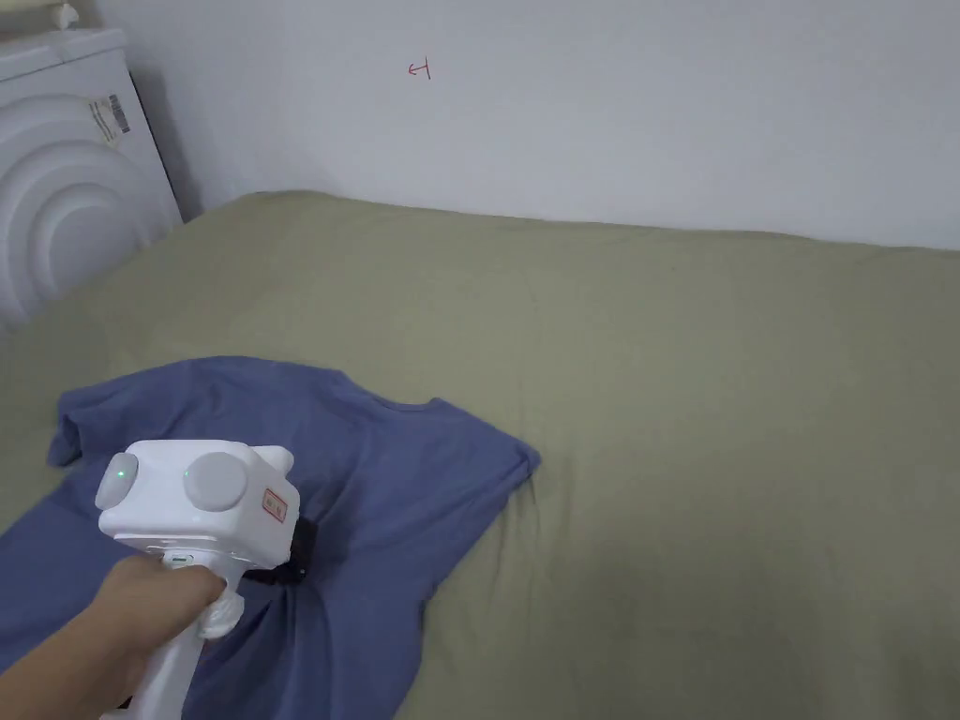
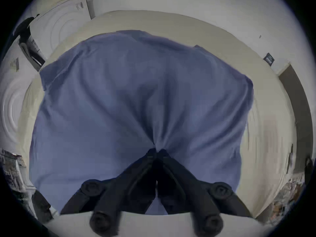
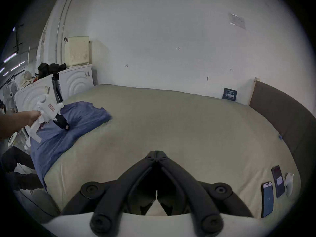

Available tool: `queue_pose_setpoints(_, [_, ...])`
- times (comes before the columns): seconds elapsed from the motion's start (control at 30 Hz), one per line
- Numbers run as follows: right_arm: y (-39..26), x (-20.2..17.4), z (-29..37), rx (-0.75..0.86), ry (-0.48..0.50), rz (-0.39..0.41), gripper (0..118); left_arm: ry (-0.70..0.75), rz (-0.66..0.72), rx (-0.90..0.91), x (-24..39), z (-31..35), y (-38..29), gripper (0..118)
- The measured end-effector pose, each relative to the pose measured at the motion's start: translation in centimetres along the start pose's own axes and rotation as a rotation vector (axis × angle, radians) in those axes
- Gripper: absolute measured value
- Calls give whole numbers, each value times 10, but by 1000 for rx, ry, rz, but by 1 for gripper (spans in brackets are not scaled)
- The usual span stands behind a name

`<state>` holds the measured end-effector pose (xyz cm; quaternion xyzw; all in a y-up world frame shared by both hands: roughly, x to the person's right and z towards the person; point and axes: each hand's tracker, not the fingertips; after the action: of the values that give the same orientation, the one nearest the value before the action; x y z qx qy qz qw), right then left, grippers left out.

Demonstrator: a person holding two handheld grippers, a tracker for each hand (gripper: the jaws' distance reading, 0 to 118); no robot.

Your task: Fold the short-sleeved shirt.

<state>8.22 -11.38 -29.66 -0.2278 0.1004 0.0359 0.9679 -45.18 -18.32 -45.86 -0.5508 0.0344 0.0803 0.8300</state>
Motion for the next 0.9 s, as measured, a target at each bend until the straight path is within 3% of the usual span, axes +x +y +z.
queue_pose_setpoints(0.13, [1,7,7,13,-6,-21,0,48,0,11,5,9,7,0])
queue_pose_setpoints(0.23, [3,15,22,30,-19,-26,0,-47,36,119,18,32,9,0])
queue_pose_setpoints(0.4, [9,37,53,61,-75,-34,0,-139,-93,175,81,55,13,0])
queue_pose_setpoints(0.47, [9,46,71,78,-124,-35,0,-265,-121,182,120,61,13,0])
queue_pose_setpoints(0.67, [0,69,126,97,-222,-38,0,-451,-371,195,268,74,-1,0])
queue_pose_setpoints(0.9, [-16,103,181,85,-382,-125,0,-732,-646,95,416,84,-69,0])
